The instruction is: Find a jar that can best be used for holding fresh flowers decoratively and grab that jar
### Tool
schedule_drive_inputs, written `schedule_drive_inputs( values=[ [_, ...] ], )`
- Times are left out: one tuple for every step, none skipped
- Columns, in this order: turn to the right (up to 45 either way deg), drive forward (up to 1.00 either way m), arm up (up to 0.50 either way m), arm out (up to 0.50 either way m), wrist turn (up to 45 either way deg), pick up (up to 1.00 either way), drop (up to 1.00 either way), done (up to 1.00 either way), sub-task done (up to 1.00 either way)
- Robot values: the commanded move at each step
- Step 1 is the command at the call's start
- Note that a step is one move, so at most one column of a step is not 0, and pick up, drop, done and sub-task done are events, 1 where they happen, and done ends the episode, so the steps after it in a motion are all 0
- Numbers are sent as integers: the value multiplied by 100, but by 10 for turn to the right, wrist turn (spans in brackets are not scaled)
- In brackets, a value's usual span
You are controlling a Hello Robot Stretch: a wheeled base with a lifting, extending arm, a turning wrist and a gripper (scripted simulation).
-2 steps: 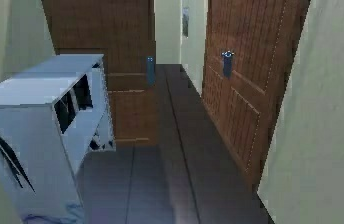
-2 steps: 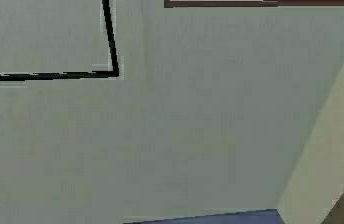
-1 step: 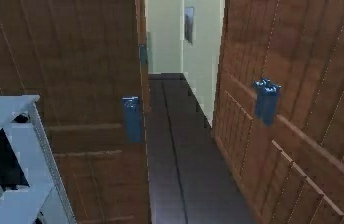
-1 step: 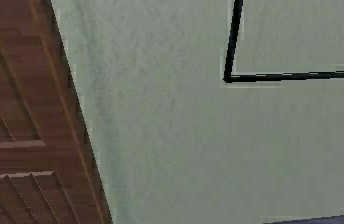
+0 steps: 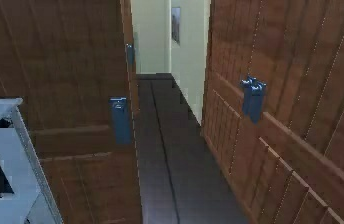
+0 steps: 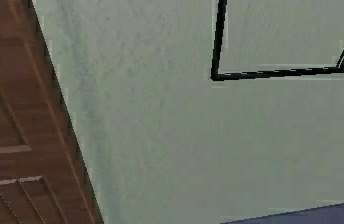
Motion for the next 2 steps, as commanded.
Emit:
schedule_drive_inputs(
  values=[
    [0,85,0,0,0,0,0,0,0],
    [-60,0,0,0,0,0,0,0,0]
  ],
)
